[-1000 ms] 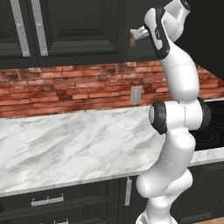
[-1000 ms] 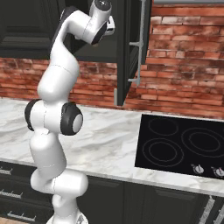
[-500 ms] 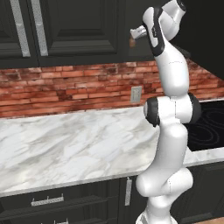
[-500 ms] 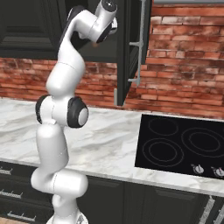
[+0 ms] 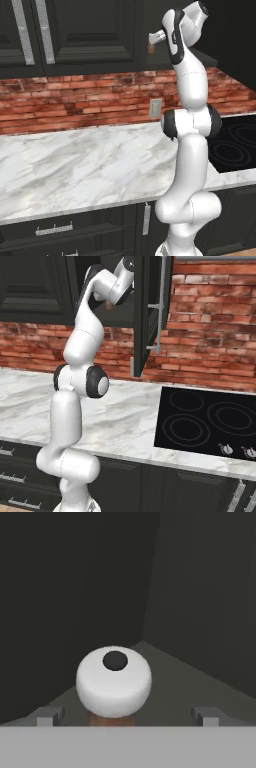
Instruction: Retrieve the shaker from the cabinet and place it next the steak on a plate on the dining table.
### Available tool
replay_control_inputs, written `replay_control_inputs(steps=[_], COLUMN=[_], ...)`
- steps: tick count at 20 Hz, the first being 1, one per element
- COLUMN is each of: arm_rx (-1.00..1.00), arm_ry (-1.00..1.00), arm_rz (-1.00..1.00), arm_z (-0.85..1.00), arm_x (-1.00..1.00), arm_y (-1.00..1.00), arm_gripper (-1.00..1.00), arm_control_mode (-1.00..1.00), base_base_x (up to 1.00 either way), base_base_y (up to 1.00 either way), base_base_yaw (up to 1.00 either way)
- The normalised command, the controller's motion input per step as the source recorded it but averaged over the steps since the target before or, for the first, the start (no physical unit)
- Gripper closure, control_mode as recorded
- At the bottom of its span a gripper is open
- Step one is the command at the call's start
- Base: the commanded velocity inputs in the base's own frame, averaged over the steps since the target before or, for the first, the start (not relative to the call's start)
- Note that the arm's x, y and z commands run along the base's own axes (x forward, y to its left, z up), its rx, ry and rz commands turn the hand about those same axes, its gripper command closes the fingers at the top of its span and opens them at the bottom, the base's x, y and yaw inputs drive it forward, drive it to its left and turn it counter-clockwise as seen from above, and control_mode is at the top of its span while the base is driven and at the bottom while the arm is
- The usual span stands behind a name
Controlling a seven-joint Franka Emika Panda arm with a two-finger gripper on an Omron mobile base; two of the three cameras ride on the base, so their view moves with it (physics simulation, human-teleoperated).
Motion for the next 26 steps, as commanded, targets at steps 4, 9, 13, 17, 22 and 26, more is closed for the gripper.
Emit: replay_control_inputs(steps=[4, 9, 13, 17, 22, 26], arm_rx=[0.0, -0.01, -0.02, -0.02, -0.04, -0.06], arm_ry=[0.01, 0.05, 0.05, 0.0, -0.14, -0.2], arm_rz=[0.04, 0.02, 0.02, 0.01, 0.0, 0.0], arm_z=[0.0, 0.0, 0.0, 0.0, -0.2, -0.31], arm_x=[0.24, 0.14, 0.01, -0.08, -0.46, -0.63], arm_y=[0.01, 0.14, 0.14, -0.03, -0.19, 0.0], arm_gripper=[-1.0, 1.0, 1.0, 1.0, 1.0, 1.0], arm_control_mode=[-1.0, -1.0, -1.0, -1.0, -1.0, -1.0], base_base_x=[0.0, 0.0, 0.0, 0.0, 0.0, 0.0], base_base_y=[0.0, 0.0, 0.0, 0.0, 0.0, 0.0], base_base_yaw=[0.0, 0.0, 0.0, 0.0, 0.0, 0.0])
